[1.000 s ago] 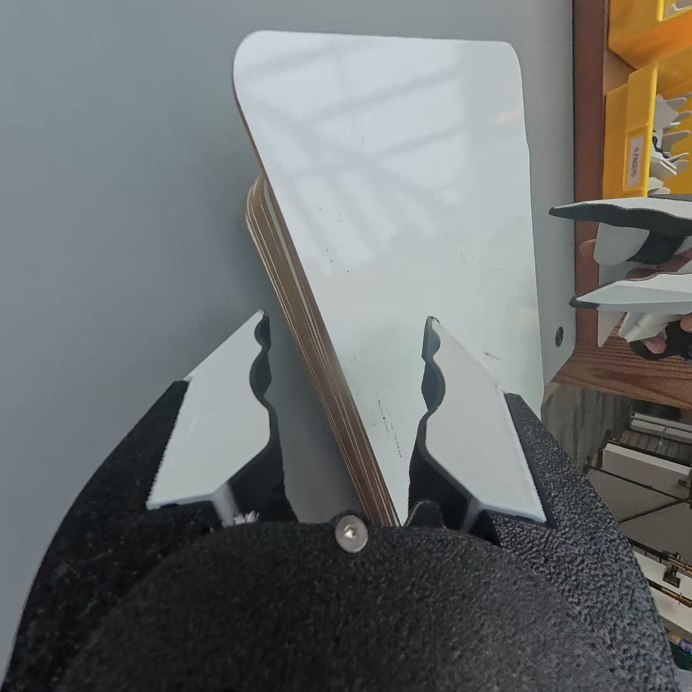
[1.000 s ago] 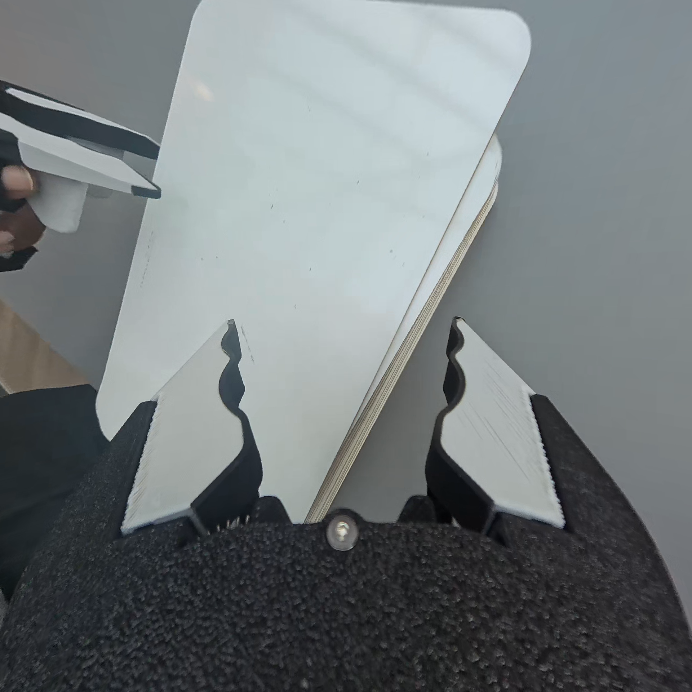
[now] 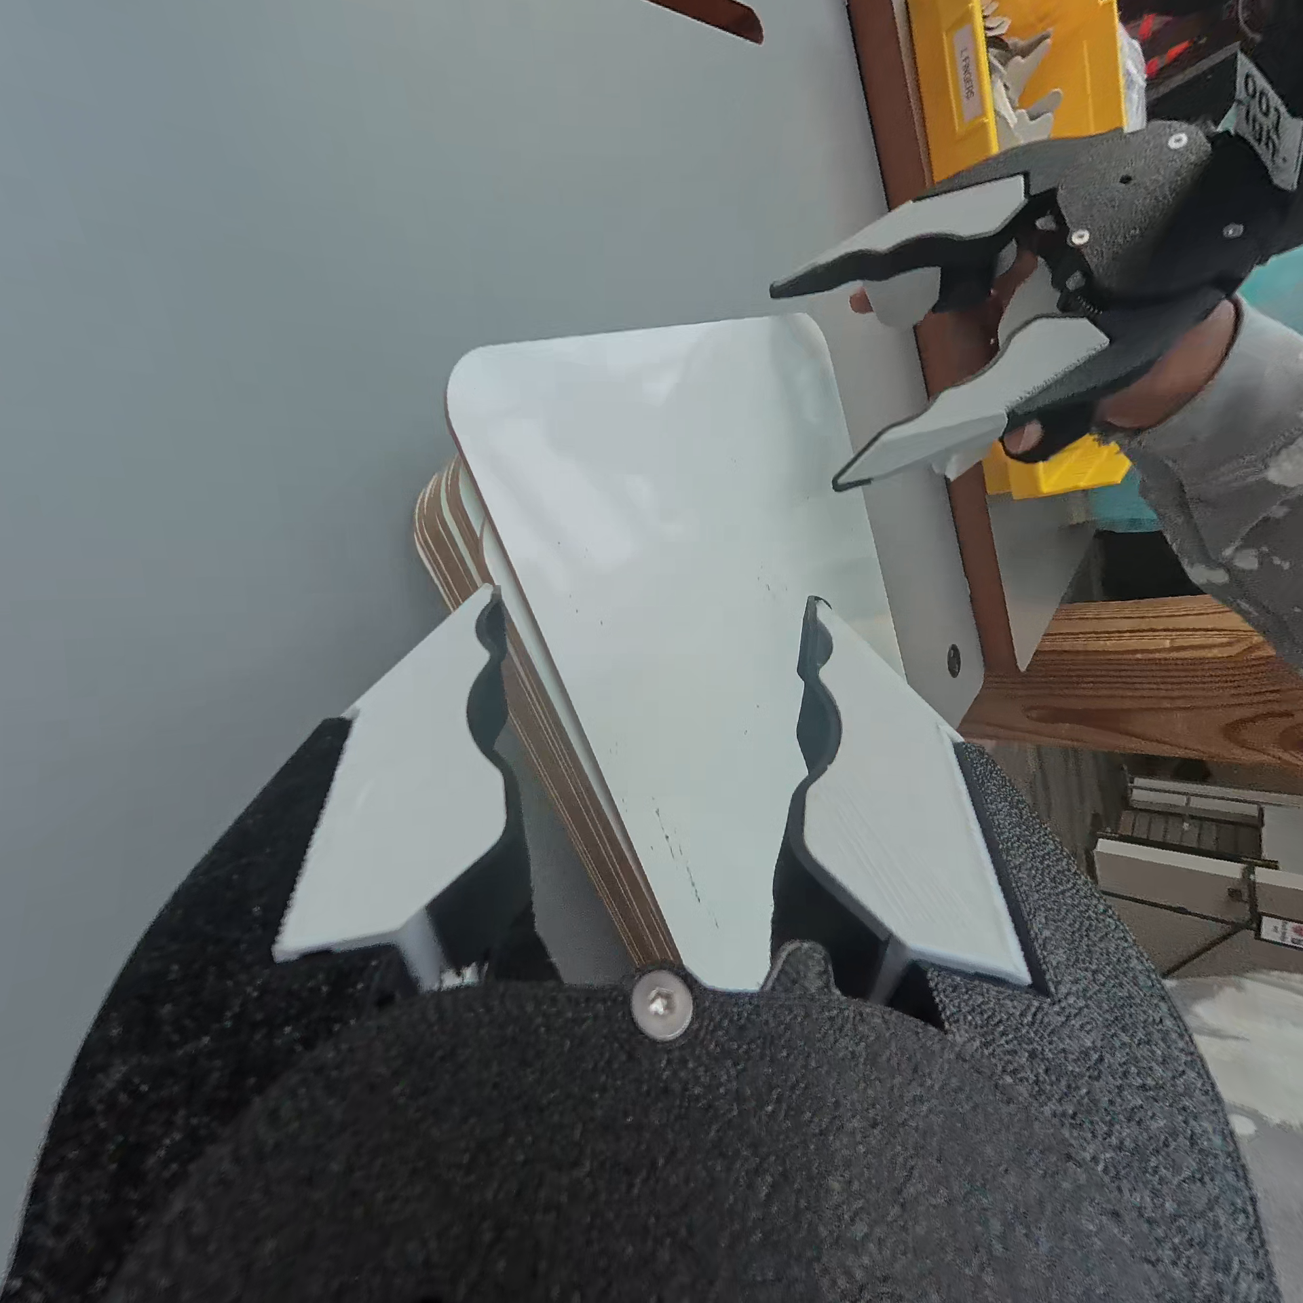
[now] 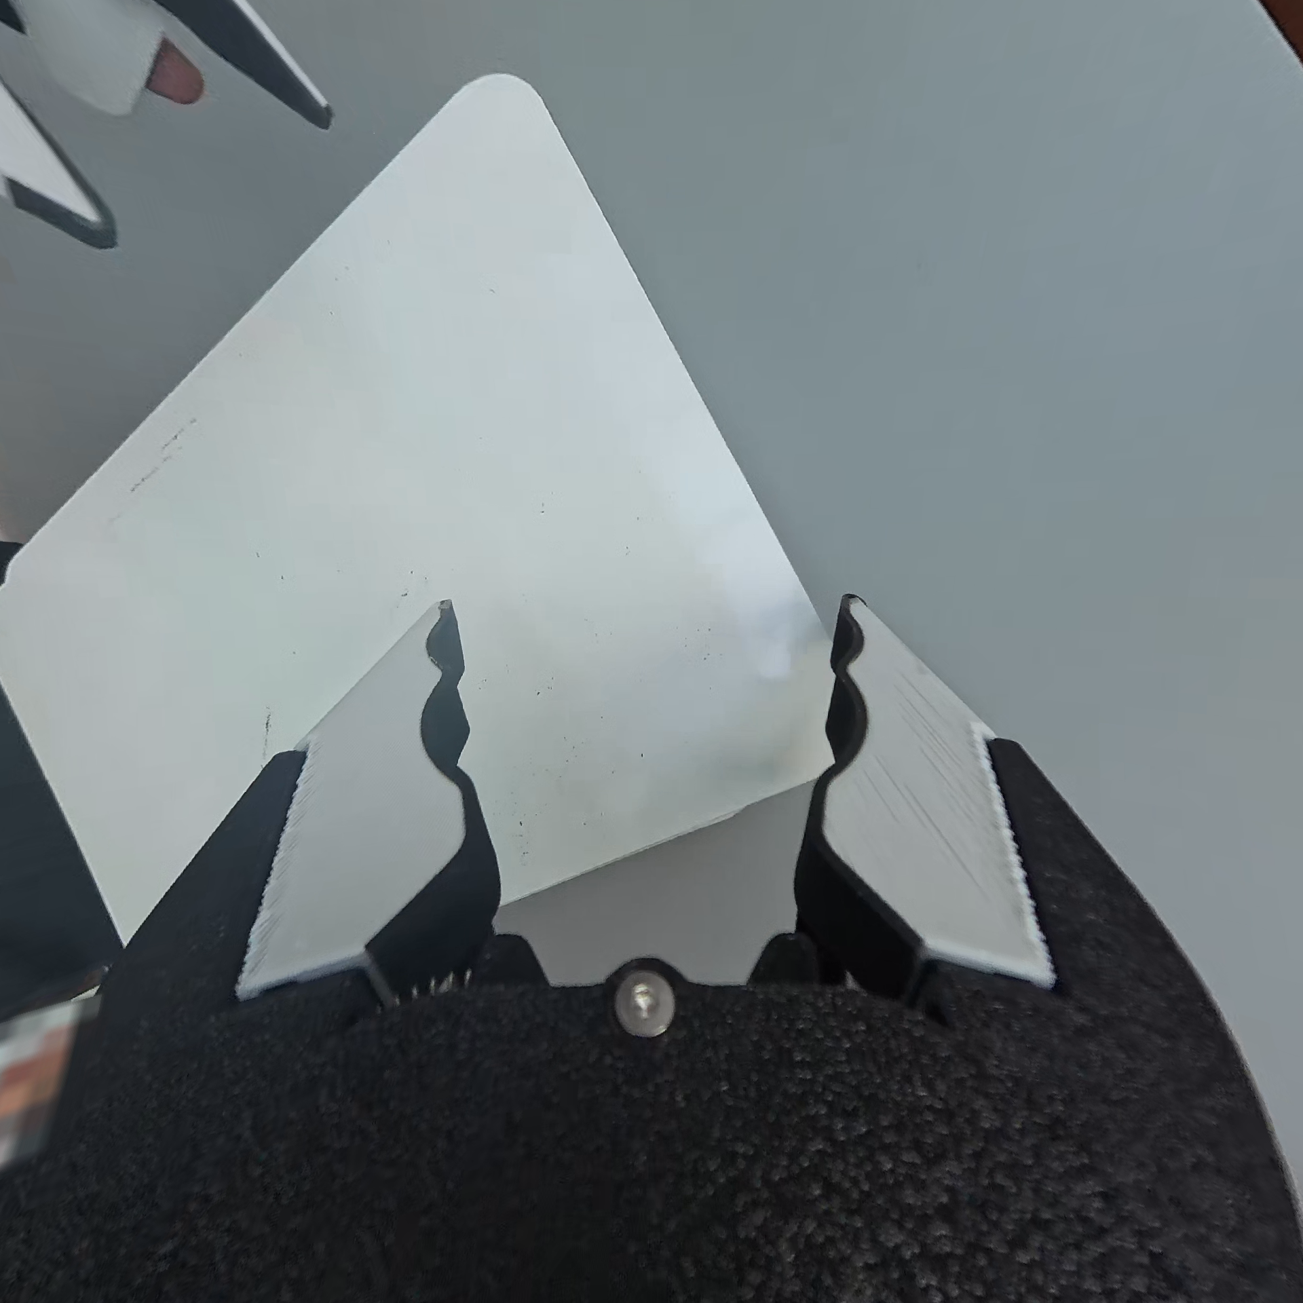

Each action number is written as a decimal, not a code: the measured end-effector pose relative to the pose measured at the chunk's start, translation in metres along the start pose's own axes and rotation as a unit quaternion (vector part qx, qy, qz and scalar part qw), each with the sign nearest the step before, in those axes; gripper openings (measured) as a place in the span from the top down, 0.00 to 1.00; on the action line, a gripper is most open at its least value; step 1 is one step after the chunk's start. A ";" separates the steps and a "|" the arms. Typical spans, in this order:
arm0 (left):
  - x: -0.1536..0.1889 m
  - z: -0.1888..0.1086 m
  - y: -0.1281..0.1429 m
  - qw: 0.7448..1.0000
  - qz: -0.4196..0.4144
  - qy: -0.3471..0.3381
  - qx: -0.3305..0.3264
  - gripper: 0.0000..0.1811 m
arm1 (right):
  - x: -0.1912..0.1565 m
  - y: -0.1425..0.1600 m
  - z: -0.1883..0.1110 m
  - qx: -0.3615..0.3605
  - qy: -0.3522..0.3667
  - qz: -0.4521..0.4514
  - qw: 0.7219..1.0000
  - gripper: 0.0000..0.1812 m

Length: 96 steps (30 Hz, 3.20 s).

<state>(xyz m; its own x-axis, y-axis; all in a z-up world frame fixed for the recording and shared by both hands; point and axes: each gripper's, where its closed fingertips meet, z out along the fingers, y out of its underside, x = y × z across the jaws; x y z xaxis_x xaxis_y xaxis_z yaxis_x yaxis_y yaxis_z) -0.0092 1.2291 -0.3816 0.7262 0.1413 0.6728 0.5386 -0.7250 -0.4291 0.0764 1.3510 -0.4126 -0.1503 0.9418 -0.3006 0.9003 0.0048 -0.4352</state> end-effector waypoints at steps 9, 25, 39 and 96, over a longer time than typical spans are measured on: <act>0.058 -0.057 0.168 0.958 0.261 -0.115 -0.038 0.35 | 0.000 -0.054 0.027 -0.032 -0.029 -0.072 0.996 0.46; 0.036 0.000 0.246 0.925 0.299 -0.212 -0.104 0.36 | -0.037 -0.027 0.066 -0.188 -0.064 -0.155 0.968 0.36; 0.034 -0.001 0.236 0.932 0.282 -0.178 -0.141 0.39 | -0.052 -0.028 0.069 -0.170 -0.063 -0.152 0.972 0.36; -0.012 0.069 0.057 0.981 -0.039 -0.105 -0.158 0.26 | -0.064 0.059 0.035 0.105 0.030 0.305 0.946 0.13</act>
<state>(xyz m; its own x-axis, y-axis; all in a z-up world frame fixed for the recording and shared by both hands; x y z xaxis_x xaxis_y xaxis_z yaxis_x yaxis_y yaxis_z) 0.0424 1.2326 -0.4553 0.7785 0.3157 0.5424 0.4599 -0.8751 -0.1508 0.1249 1.2795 -0.4490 0.4001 0.7652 -0.5045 0.7105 -0.6066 -0.3566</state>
